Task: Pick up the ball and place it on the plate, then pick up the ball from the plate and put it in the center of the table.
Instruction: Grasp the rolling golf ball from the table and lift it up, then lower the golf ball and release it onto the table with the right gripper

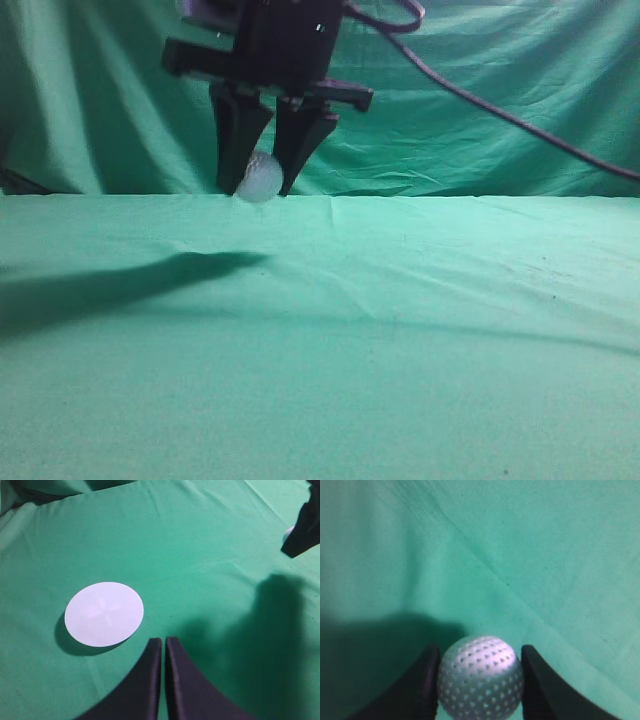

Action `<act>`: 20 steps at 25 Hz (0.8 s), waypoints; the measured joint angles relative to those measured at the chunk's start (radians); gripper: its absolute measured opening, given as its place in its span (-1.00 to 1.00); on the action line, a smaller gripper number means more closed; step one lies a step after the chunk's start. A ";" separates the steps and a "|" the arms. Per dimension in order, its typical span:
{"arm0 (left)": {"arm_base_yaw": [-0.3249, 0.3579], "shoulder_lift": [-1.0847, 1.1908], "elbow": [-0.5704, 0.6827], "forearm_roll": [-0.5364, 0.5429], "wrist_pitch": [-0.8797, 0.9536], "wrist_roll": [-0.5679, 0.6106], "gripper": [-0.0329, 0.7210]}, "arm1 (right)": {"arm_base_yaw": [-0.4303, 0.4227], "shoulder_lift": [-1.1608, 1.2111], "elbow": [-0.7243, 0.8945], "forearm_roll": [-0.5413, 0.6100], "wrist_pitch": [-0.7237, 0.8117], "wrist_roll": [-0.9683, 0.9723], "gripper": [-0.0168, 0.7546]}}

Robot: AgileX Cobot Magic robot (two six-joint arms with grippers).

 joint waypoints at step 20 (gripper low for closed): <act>0.000 0.000 0.000 0.000 0.000 0.000 -0.91 | 0.018 0.145 -0.088 -0.004 -0.079 -0.022 0.25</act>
